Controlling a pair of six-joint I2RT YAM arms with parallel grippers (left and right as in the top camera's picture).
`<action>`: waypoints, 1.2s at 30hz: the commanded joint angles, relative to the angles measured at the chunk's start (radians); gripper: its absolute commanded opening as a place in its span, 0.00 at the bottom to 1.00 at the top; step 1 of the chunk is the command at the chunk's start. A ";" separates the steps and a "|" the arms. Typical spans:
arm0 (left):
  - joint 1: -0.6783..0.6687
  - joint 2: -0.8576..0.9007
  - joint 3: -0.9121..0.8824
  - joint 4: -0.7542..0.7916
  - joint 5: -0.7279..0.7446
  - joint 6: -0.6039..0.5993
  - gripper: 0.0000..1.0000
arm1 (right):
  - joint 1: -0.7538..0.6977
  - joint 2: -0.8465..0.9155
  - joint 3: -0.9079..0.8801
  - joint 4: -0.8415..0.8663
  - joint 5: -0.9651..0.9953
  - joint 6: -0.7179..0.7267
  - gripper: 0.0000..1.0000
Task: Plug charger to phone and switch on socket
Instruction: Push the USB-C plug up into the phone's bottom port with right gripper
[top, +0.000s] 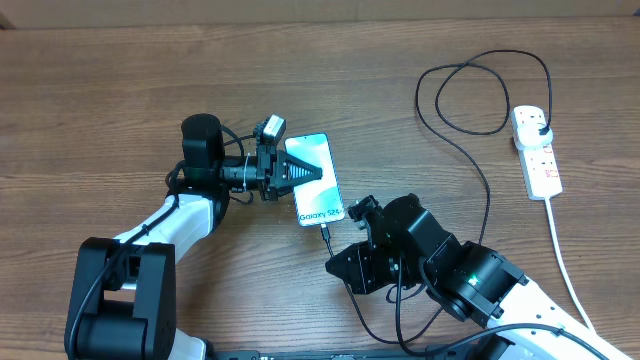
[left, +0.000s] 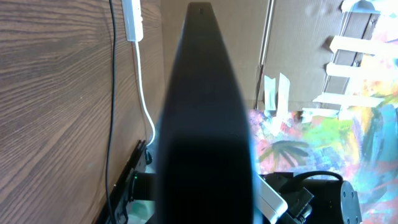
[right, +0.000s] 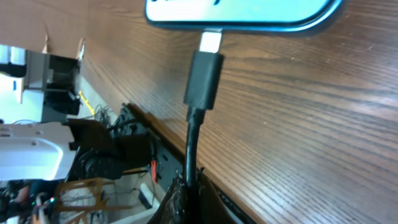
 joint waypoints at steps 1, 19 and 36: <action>-0.009 -0.005 0.020 0.006 0.114 -0.021 0.04 | -0.003 0.000 0.000 0.016 0.140 -0.009 0.04; -0.016 -0.004 0.020 0.006 0.113 0.014 0.04 | -0.003 0.000 0.000 0.079 0.139 -0.028 0.04; -0.016 -0.004 0.020 0.006 0.093 0.016 0.04 | -0.003 0.095 0.000 0.116 0.108 -0.027 0.04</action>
